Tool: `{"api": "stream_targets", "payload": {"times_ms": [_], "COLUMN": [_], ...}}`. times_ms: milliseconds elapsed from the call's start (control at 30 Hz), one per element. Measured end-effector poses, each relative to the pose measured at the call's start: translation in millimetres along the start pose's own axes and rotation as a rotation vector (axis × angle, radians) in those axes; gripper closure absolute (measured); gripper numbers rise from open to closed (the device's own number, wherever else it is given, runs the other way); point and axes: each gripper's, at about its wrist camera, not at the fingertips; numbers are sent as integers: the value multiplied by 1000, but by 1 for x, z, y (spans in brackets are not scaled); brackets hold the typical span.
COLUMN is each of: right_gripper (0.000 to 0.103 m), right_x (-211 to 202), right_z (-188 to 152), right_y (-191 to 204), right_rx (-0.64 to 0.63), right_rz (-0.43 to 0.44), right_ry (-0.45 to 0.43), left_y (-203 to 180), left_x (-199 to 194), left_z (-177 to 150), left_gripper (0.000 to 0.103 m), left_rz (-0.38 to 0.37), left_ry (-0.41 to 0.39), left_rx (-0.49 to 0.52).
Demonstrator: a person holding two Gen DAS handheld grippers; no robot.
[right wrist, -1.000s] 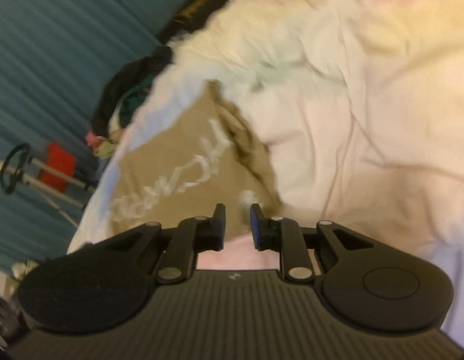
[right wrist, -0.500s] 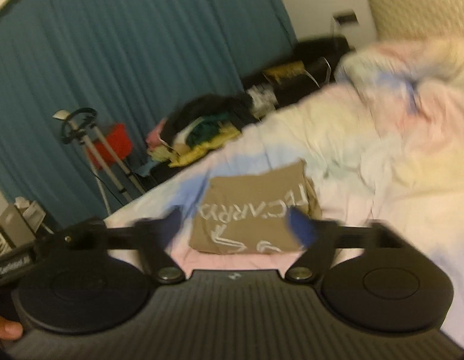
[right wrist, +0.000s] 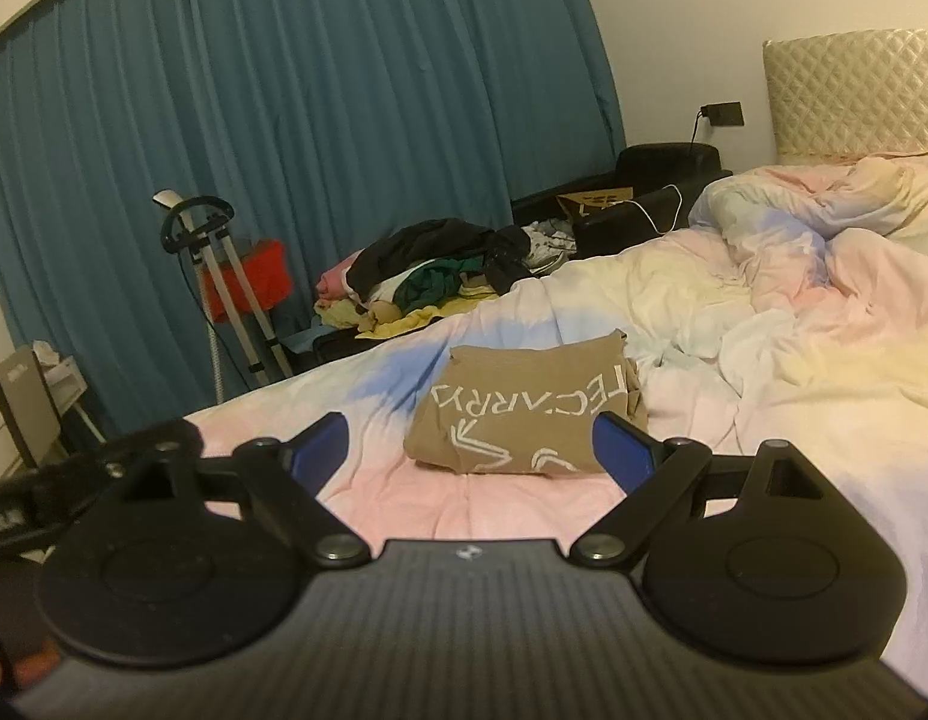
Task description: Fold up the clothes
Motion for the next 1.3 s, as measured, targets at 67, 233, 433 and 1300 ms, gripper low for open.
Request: {"api": "stream_targets", "payload": {"times_ms": [67,233,433,1300], "right_gripper": [13,13,13,13], "right_x": [-3,-2,6,40], "right_z": [-8,-25,-38,-58], "right_y": [2,10,18,23], "right_rx": [-13,-68,-128,-117], "right_rz": [0,-16,-30,-53], "right_ry": [-19,-40,-49,-66], "left_y": [1,4,11,45], "left_x": [-7,-18,-21,-7], "left_z": [-5,-16,-20,-38], "left_gripper": [0,0,0,0], "left_rz": [11,47,79,141], "left_ry": [-14,-35,-76,-48], "left_rx": [9,41,50,-1]}}
Point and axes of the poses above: each gripper's, at about its wrist camera, not at the fingertips, and x roughly the way its jaws point, y to its left, z to its top, and after that the axes turned 11 degrees about z, right-handed
